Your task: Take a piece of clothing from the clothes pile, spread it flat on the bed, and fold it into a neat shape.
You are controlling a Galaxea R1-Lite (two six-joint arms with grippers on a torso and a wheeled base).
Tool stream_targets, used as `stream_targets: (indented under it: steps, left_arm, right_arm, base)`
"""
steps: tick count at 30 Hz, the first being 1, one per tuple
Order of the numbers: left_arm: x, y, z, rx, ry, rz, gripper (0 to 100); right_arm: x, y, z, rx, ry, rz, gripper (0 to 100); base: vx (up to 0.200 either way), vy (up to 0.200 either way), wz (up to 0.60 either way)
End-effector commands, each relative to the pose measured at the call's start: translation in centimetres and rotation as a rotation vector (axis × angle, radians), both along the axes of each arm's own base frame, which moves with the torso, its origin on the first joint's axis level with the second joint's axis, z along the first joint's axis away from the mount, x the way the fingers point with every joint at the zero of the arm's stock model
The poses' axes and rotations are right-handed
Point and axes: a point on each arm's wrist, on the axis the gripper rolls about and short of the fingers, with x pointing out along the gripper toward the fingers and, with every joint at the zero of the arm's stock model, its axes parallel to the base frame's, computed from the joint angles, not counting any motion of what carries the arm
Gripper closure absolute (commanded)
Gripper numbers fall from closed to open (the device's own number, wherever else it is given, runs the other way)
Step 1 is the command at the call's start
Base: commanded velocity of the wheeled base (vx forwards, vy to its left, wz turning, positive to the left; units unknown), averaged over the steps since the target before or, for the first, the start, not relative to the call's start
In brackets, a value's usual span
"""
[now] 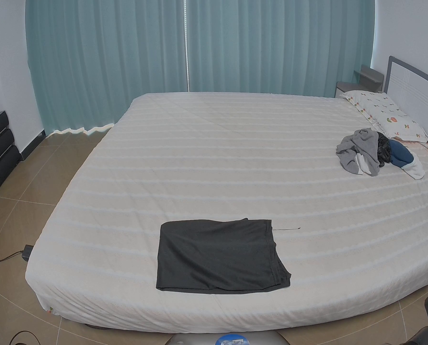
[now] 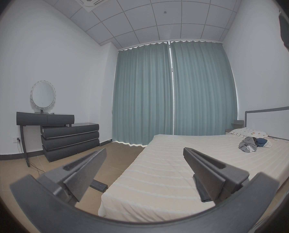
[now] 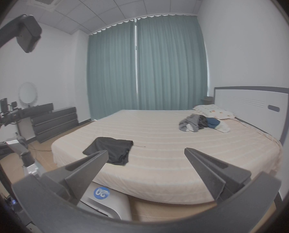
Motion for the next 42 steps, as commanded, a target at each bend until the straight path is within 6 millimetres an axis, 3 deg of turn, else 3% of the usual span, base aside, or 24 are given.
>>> stream_targets:
  steps: [1, 10, 13, 16, 18, 27, 34, 42]
  left_arm:
    - [-0.2, 0.0, -1.8, 0.027, -0.003, 0.016, 0]
    - [0.7, -0.1, -3.6, 0.033, 0.036, 0.013, 0]
    - [1.2, -0.1, -4.2, 0.031, 0.004, 0.013, 0]
    - [1.5, -0.1, -4.6, 0.037, -0.054, -0.022, 0]
    - [1.5, -0.2, -4.6, 0.038, -0.056, -0.036, 0]
    - [1.8, -0.3, -6.1, 0.029, 0.09, -0.096, 0]
    - [1.8, -0.5, -6.2, -0.025, 0.082, -0.179, 0]
    - [1.8, -0.4, -6.3, 0.0, 0.108, -0.149, 0]
  right_arm:
    - [-0.6, 0.3, -1.7, -0.02, -0.02, -0.058, 0]
    - [0.3, 0.3, -1.9, -0.028, -0.102, -0.053, 0]
    - [1.1, 0.3, -2.4, -0.03, -0.153, -0.057, 0]
    - [3.0, 0.3, -4.6, -0.108, -0.295, -0.06, 0]
    - [3.0, 0.3, -4.4, -0.143, -0.314, -0.061, 0]
    - [3.1, 0.3, -5.4, -0.13, -0.208, -0.061, 0]
    - [3.1, 0.3, -5.4, -0.057, -0.201, -0.066, 0]
    - [3.1, 0.1, -5.7, -0.006, -0.173, -0.153, 0]
  base:
    - [0.0, 0.0, 0.0]
    - [0.0, 0.0, 0.0]
    - [0.0, 0.0, 0.0]
    - [0.0, 0.0, 0.0]
    - [0.0, 0.0, 0.0]
    - [0.0, 0.0, 0.0]
    - [0.0, 0.0, 0.0]
    - [0.0, 0.0, 0.0]
